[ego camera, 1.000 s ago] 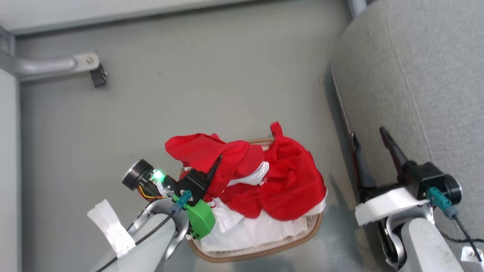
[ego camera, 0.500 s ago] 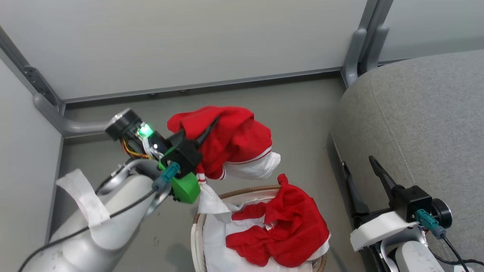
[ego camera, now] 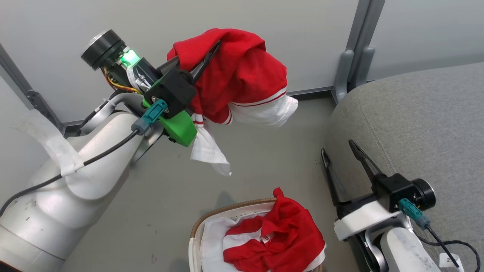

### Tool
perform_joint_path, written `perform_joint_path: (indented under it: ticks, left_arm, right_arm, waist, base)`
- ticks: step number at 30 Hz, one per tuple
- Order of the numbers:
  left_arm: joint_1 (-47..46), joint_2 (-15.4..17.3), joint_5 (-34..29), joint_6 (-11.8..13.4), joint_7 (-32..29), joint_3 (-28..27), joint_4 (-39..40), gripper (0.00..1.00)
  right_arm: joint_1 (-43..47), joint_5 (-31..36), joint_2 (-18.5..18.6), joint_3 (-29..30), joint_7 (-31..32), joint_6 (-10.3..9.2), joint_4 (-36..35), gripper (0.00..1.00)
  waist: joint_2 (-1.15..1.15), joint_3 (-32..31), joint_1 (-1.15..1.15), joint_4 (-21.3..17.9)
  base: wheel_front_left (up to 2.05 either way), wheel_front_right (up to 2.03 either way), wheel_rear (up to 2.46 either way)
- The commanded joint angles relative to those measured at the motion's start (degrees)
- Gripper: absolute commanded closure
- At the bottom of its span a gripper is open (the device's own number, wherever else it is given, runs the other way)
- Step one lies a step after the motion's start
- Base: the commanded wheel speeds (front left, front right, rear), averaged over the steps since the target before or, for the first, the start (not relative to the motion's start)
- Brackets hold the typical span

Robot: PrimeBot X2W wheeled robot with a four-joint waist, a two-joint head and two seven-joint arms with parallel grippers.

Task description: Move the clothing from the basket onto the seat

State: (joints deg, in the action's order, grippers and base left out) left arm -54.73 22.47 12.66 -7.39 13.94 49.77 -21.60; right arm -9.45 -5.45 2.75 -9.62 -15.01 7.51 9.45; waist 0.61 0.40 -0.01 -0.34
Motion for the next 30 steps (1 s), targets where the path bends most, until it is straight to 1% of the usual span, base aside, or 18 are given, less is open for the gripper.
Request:
perform_joint_path:
  ticks: [1,8,10,13,16,23,30]
  left_arm:
    - [-0.99,0.03,0.34,-0.13,-0.10,0.14,0.12,1.00]
    - [-0.67,-0.64,0.67,-0.13,0.28,1.46,0.44,1.00]
    - [-0.16,-0.89,0.51,-0.13,0.34,2.06,0.76,1.00]
    - [0.68,-1.18,0.51,-0.14,0.53,3.27,1.51,1.00]
    - [1.02,-1.35,0.62,-0.14,0.64,3.96,2.21,1.00]
    - [2.09,-1.49,0.88,0.09,0.82,5.08,3.68,1.00]
    - [2.72,-1.50,1.04,0.42,0.80,5.76,4.56,1.00]
  right_arm:
    - [-1.22,0.44,0.25,-0.81,-0.25,-0.04,-0.54,0.00]
    - [-6.24,1.69,0.24,-3.34,-0.25,-0.04,0.19,0.00]
    - [-7.75,0.53,0.22,-4.43,-0.24,-0.04,1.34,0.00]
    - [-10.70,-1.51,0.21,-8.04,-0.21,-0.03,4.46,0.00]
    - [-13.09,-3.12,0.38,-10.22,-0.21,-0.04,7.40,0.00]
    - [-17.42,-8.05,3.98,-13.78,-0.21,-0.04,11.98,0.00]
    - [-21.10,-14.40,8.66,-21.31,-0.21,-0.04,15.52,0.00]
  waist:
    - [-0.61,-0.20,0.01,-0.18]
    - [-0.61,-0.73,0.01,0.18]
    - [-0.61,-0.86,0.01,0.49]
    - [-0.61,-1.21,0.01,1.00]
    - [-0.61,-1.52,0.01,1.32]
    - [-0.61,-2.09,0.01,1.83]
    - [-0.61,-2.35,0.01,2.06]
  base:
    - [0.00,0.00,0.00]
    - [0.00,0.00,0.00]
    - [0.00,0.00,0.00]
    - [0.00,0.00,0.00]
    - [0.00,0.00,0.00]
    - [0.00,0.00,0.00]
    - [0.00,0.00,0.00]
